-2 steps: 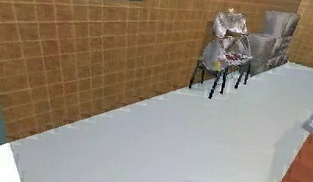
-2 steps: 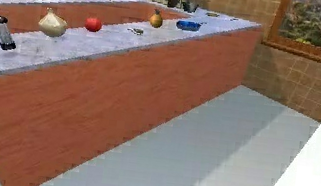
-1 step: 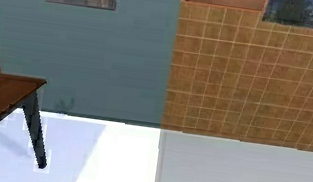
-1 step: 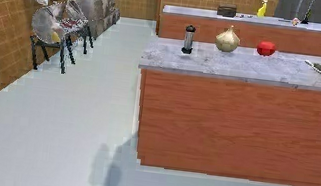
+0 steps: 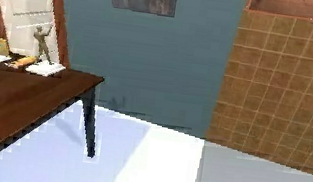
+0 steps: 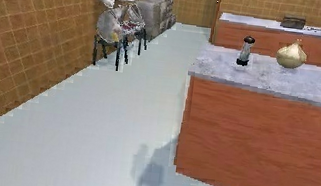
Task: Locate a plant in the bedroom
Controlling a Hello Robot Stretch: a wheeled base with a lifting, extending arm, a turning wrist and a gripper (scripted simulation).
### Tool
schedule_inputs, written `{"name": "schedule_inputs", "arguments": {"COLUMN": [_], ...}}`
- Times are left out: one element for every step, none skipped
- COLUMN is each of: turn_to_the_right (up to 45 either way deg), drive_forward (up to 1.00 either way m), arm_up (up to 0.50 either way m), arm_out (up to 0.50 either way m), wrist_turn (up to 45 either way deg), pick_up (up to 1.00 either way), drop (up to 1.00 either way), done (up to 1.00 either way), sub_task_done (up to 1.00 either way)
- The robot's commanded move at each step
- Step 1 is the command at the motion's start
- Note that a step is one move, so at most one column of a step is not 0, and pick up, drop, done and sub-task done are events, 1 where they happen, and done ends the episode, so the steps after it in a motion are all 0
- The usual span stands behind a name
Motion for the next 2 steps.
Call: {"name": "schedule_inputs", "arguments": {"turn_to_the_right": [0.0, 0.0], "drive_forward": [1.0, 0.4], "arm_up": [0.0, 0.0], "arm_out": [0.0, 0.0], "wrist_turn": [0.0, 0.0], "pick_up": [0.0, 0.0], "drop": [0.0, 0.0], "done": [0.0, 0.0], "sub_task_done": [0.0, 0.0]}}
